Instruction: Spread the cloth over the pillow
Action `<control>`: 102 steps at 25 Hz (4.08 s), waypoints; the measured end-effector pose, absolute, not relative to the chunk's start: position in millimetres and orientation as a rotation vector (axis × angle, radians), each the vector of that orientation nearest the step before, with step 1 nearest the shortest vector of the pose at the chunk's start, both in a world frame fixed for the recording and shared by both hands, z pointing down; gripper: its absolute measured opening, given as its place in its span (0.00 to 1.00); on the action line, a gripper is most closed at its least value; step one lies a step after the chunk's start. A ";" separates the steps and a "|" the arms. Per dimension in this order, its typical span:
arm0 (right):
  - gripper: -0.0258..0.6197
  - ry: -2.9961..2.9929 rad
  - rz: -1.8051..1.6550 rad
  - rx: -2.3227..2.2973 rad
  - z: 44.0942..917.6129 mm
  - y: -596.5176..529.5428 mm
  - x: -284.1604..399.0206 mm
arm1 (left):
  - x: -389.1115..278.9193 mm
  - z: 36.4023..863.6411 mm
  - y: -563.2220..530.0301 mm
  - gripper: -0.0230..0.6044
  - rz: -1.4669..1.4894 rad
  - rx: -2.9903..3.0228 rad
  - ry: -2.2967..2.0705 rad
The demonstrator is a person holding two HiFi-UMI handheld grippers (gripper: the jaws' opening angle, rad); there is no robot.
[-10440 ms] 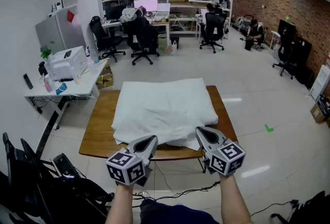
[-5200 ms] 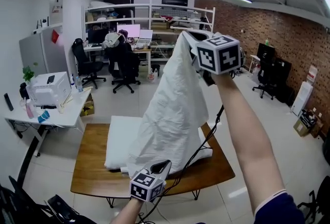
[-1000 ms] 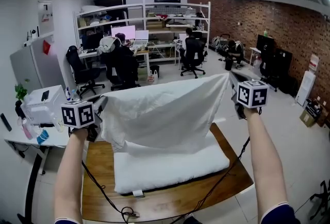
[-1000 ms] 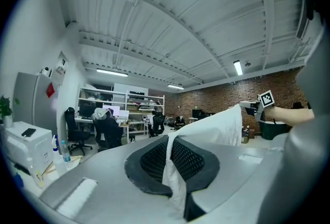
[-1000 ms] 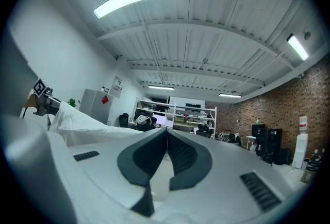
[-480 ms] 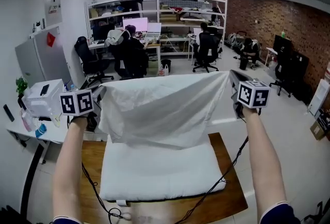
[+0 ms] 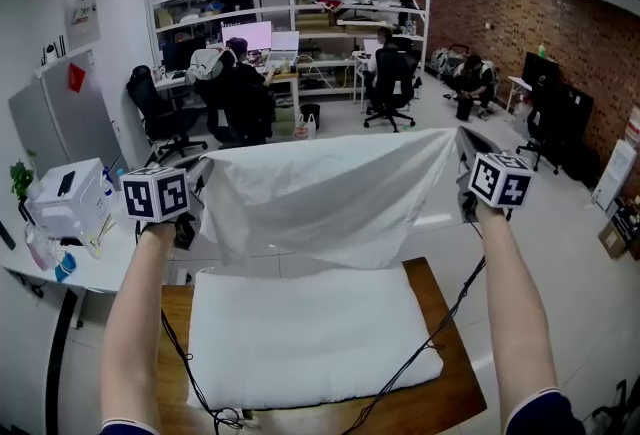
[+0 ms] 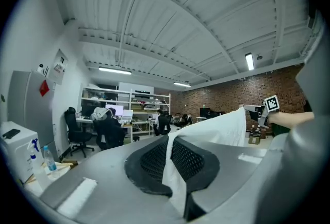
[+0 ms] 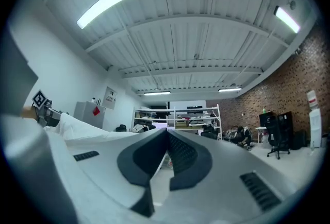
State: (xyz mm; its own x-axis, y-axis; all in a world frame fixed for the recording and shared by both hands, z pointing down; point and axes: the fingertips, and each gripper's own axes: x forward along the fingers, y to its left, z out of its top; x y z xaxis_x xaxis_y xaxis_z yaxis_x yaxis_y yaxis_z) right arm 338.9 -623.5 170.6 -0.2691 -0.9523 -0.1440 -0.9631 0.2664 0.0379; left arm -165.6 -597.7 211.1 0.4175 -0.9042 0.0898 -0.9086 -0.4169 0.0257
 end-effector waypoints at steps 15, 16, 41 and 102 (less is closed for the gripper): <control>0.04 2.425 0.159 -1.866 178.6 -664.3 344.9 | -157.1 229.1 -631.1 0.04 0.132 2.569 -1.625; 0.04 2.431 0.144 -1.871 188.0 -663.4 346.5 | -156.7 238.5 -629.9 0.04 0.143 2.558 -1.614; 0.04 2.334 -0.162 -2.030 350.3 -449.5 371.2 | -138.2 376.1 -472.2 0.04 0.626 2.617 -0.964; 0.10 2.486 -0.566 -1.979 496.1 -278.1 251.3 | -196.3 492.8 -317.8 0.26 0.424 2.465 -0.992</control>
